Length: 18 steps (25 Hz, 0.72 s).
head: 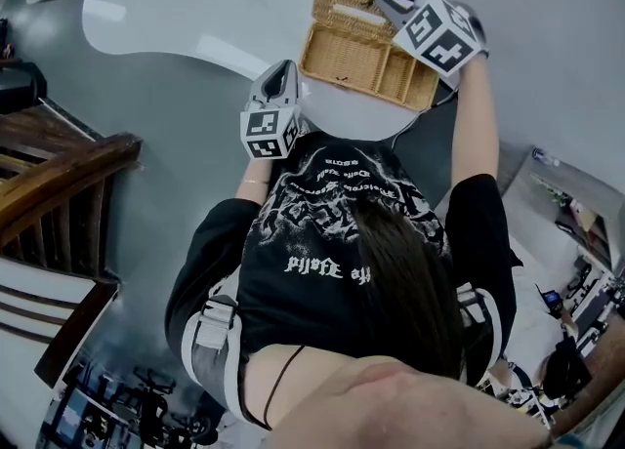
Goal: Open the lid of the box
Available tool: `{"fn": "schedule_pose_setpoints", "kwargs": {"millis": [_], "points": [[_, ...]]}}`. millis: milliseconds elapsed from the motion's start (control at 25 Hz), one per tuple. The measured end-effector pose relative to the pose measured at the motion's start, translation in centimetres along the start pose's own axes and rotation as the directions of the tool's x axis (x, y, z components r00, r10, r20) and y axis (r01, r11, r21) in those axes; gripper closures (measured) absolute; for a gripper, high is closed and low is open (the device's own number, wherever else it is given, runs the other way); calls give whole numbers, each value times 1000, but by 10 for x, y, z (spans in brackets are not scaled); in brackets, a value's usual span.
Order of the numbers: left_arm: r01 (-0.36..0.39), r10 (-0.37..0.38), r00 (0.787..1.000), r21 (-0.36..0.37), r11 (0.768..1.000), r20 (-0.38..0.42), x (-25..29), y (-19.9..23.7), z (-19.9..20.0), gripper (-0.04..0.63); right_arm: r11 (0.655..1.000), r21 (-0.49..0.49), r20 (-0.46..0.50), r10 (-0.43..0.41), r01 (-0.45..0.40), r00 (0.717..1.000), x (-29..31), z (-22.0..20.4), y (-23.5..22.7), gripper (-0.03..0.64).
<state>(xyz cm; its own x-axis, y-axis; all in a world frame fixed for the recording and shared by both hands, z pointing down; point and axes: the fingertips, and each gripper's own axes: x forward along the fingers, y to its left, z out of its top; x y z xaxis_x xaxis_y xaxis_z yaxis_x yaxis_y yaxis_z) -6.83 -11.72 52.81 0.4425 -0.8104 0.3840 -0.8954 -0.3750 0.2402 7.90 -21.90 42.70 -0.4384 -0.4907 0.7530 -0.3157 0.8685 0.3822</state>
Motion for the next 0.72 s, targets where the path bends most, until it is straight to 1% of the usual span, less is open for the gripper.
{"fn": "schedule_pose_setpoints", "kwargs": {"millis": [240,400,520,720], "points": [[-23,23,1000,-6,1000,-1,-3,7,-4,566,1000,7,-10,15,-15,1000,12,-6,-8,583],[-34,34,999,-15,999,-11,-3,10,-8,566,1000,-7,-22,8,-9,1000,19,-9,-14,583],[-34,34,999,-11,999,-15,1,7,-11,566,1000,-8,-22,9,-9,1000,26,-15,-18,583],[-25,25,999,-5,1000,-20,5,0,-5,566,1000,0,-31,16,-16,999,31,-20,-27,583]]}}
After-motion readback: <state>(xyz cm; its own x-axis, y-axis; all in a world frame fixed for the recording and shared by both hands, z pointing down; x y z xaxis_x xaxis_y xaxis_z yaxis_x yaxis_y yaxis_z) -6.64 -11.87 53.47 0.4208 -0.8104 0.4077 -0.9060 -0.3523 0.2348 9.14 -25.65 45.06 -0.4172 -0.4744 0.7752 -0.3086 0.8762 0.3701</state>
